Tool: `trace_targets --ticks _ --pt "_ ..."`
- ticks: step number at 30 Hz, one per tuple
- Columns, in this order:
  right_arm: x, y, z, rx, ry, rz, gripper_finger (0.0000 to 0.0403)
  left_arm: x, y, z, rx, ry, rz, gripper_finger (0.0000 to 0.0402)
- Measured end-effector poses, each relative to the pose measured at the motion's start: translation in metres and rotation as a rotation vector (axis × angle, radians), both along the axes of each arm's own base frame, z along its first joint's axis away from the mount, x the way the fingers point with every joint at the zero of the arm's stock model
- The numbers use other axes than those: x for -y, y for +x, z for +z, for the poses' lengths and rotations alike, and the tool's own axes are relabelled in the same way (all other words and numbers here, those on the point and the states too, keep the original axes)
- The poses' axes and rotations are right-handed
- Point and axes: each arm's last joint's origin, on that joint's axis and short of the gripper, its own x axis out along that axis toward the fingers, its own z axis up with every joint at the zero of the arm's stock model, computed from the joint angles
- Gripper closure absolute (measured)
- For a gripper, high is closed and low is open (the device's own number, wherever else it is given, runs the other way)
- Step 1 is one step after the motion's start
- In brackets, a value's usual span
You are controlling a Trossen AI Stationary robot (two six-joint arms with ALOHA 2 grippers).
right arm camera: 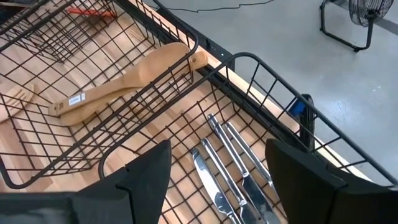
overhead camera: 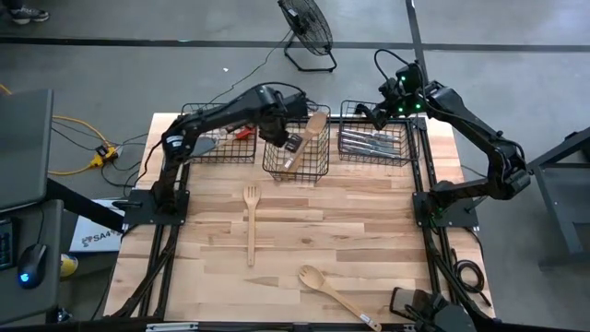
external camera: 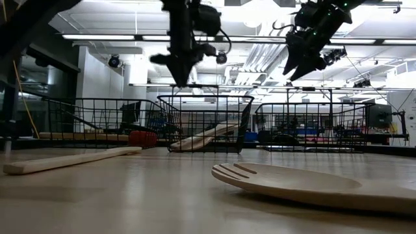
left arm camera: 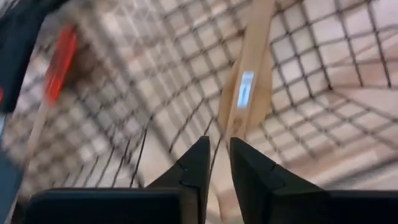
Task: Pick & Place Kitchen Items
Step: Put the brown serving spoon into the middle wire basket
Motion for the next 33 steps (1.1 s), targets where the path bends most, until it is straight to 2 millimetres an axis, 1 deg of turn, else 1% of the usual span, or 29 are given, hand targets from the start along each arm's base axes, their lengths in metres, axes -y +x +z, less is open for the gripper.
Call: trace_targets --ticks 2,5,9,12,19,21,24,26,28,33 --pt "0.0 0.0 0.0 -0.003 0.005 -0.001 0.0151 0.01 -0.006 0.006 -0.034 -0.02 0.029 0.035" --pt "-0.001 0.0 -0.001 -0.006 0.011 -0.001 0.0151 0.025 -0.009 0.009 -0.081 -0.016 0.064 0.0354" --pt "-0.001 -0.001 -0.001 -0.007 0.015 -0.002 0.0151 0.041 -0.008 0.009 -0.085 -0.014 0.063 0.0344" --pt "-0.001 -0.001 -0.001 -0.011 0.021 -0.003 0.0151 0.052 -0.004 0.003 -0.1 -0.031 0.053 0.0316" --pt "-0.003 -0.002 -0.002 -0.018 0.036 -0.005 0.0151 0.074 -0.001 -0.017 -0.179 -0.005 0.074 0.021" --pt "-0.004 -0.002 -0.002 -0.021 0.038 -0.002 0.0151 0.078 -0.002 -0.022 -0.198 -0.002 0.083 0.0191" --pt "-0.005 -0.003 -0.002 -0.034 0.042 0.014 0.0151 0.082 -0.004 -0.025 -0.219 0.008 0.087 0.0182" --pt "-0.007 -0.004 -0.003 -0.043 0.045 0.027 0.0151 0.084 -0.007 -0.022 -0.206 0.027 0.085 0.0181" --pt "-0.009 -0.005 -0.002 -0.048 0.056 0.039 0.0151 0.088 -0.013 -0.013 -0.189 0.058 0.081 0.0181" --pt "-0.019 -0.009 0.005 0.015 0.076 0.094 0.0151 0.094 -0.026 0.009 -0.135 0.134 0.076 0.0181"
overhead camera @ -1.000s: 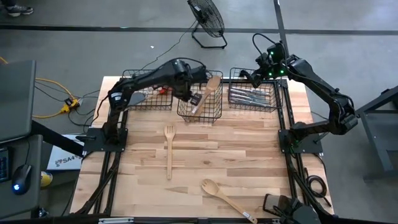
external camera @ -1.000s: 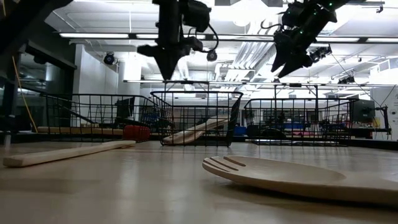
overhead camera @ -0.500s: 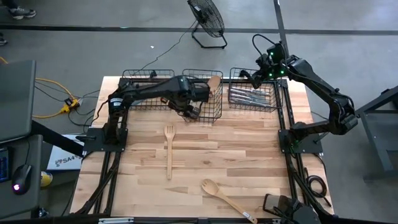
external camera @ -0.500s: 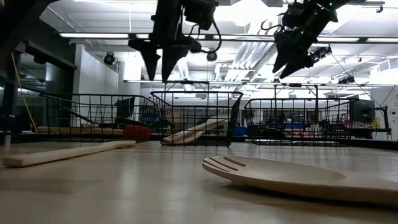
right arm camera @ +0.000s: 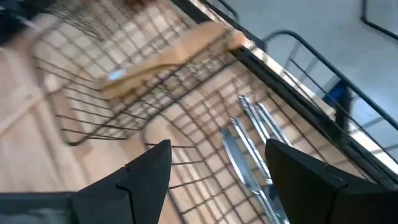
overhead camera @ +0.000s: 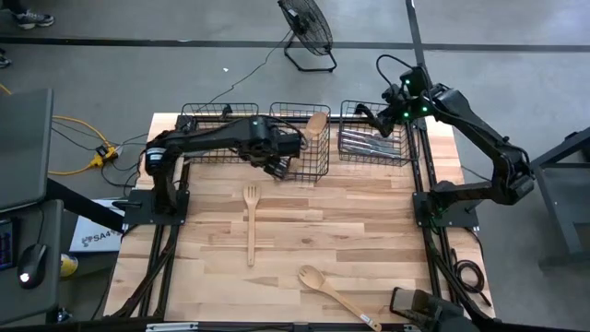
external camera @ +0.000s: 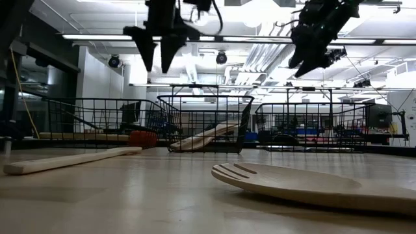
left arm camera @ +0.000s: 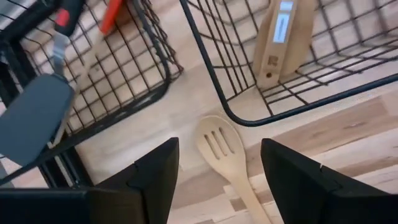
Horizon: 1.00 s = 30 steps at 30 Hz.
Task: Pick & Place Kitchen Items
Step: Put the brown serving spoon into the middle wire basket
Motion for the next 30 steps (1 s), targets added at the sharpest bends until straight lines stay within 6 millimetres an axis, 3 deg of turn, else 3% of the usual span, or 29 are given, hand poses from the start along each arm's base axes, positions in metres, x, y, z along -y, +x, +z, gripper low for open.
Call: trace_targets --ticks 4,10,17,30 --pt "-0.015 -0.004 0.011 0.067 -0.027 0.062 0.0151 0.004 -0.016 0.012 0.031 0.038 0.007 0.0181" --pt "-0.047 -0.013 0.01 0.206 -0.075 0.152 0.0151 0.011 -0.048 -0.001 0.058 0.024 0.047 0.0181" --pt "-0.077 -0.018 0.01 0.243 -0.099 0.111 0.0151 0.033 -0.079 -0.02 0.2 -0.034 0.08 0.0181" --pt "-0.095 -0.01 0.012 0.231 -0.082 0.022 0.0151 0.066 -0.076 -0.075 0.236 -0.205 0.211 0.0181"
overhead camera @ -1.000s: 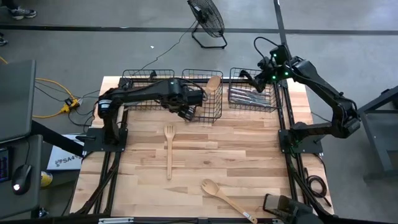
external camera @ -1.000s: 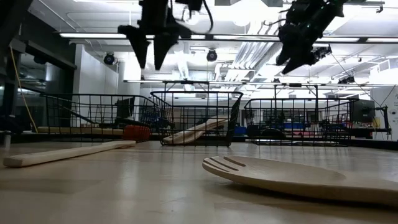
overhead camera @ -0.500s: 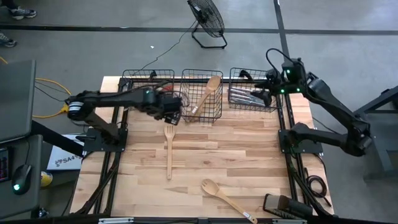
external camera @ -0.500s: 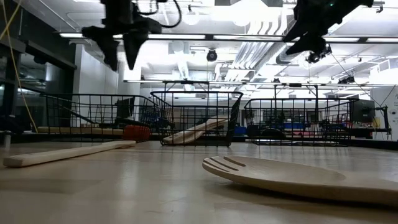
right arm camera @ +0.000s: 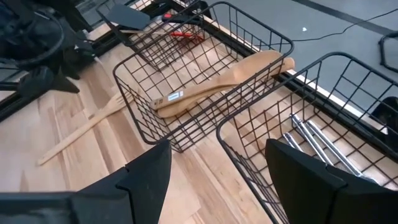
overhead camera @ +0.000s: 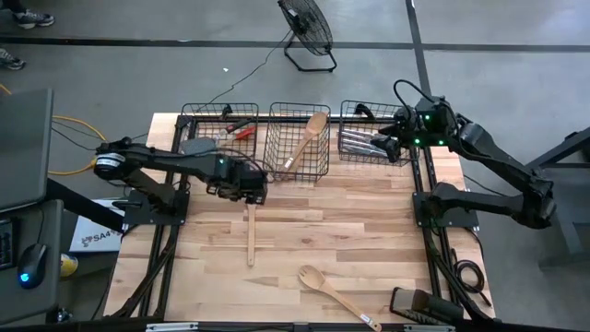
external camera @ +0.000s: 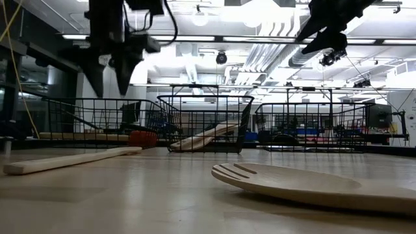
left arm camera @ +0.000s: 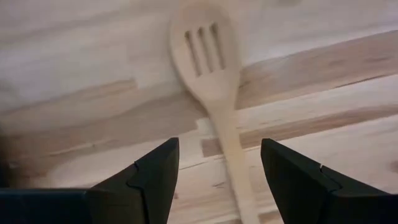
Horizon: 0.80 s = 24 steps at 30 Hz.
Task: Pick & Place Kitchen Items
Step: Put the brown serving spoon into the middle wire basket
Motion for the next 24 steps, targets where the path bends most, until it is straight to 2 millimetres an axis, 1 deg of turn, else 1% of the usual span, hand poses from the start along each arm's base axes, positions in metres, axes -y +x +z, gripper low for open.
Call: trace_targets --ticks 2,5,7,9,11,13,19,21,24 --pt "-0.001 0.001 0.0 -0.01 -0.01 -0.007 0.0151 0.003 -0.001 -0.01 -0.017 -0.008 0.01 0.0181" --pt "-0.003 0.003 0.0 -0.014 -0.016 -0.005 0.0151 0.006 0.005 -0.024 0.036 -0.032 0.033 0.0181" --pt "-0.004 0.003 0.0 -0.009 -0.006 0.005 0.0151 0.007 0.005 -0.032 0.036 -0.055 0.05 0.0181" --pt "-0.006 0.005 0.0 -0.008 -0.005 0.019 0.0151 0.007 0.012 -0.036 0.084 -0.07 0.07 0.0181" --pt "-0.008 0.006 0.0 -0.011 -0.011 0.034 0.0151 0.007 0.012 -0.04 0.055 -0.07 0.078 0.0181" --pt "-0.009 0.006 0.0 -0.015 -0.02 0.052 0.0151 0.008 0.019 -0.045 0.068 -0.083 0.095 0.0181" --pt "-0.01 0.007 -0.001 -0.03 -0.028 0.061 0.0151 0.009 0.027 -0.067 -0.012 -0.102 0.102 0.0181" --pt "-0.01 0.006 -0.001 -0.038 -0.037 0.072 0.0151 0.009 0.032 -0.074 -0.009 -0.121 0.112 0.0181" --pt "-0.011 0.006 -0.002 -0.052 -0.048 0.087 0.0151 0.01 0.033 -0.082 -0.047 -0.123 0.122 0.0181"
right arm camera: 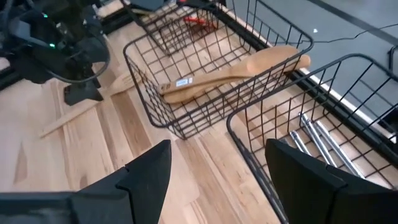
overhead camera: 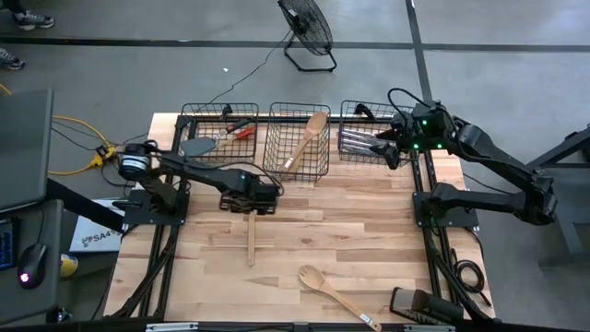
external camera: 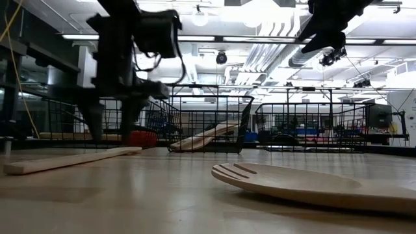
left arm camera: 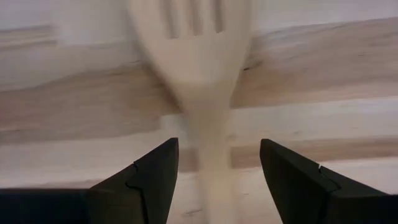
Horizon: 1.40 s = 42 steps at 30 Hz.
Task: Pick & Place Kitchen Items
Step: Put the brown serving spoon into the middle wire basket
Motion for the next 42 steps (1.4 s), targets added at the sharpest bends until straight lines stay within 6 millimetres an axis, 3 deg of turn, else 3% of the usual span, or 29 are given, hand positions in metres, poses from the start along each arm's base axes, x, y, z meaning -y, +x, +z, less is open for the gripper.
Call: trace_targets --ticks 12,20,34,42 --pt "-0.001 -0.001 -0.001 -0.018 -0.016 0.025 0.0151 0.0 0.007 -0.021 -0.059 0.001 -0.021 0.0181" --pt "-0.001 -0.001 -0.001 -0.021 -0.015 0.025 0.0151 -0.001 0.007 -0.022 -0.064 0.015 -0.021 0.0185" --pt "-0.001 -0.001 -0.001 -0.031 -0.036 0.038 0.0151 0.0 0.006 -0.023 -0.081 -0.015 -0.019 0.0325" --pt "0.0 -0.001 -0.001 -0.044 -0.072 0.061 0.0151 0.001 0.005 -0.023 -0.083 -0.041 -0.061 0.0331"
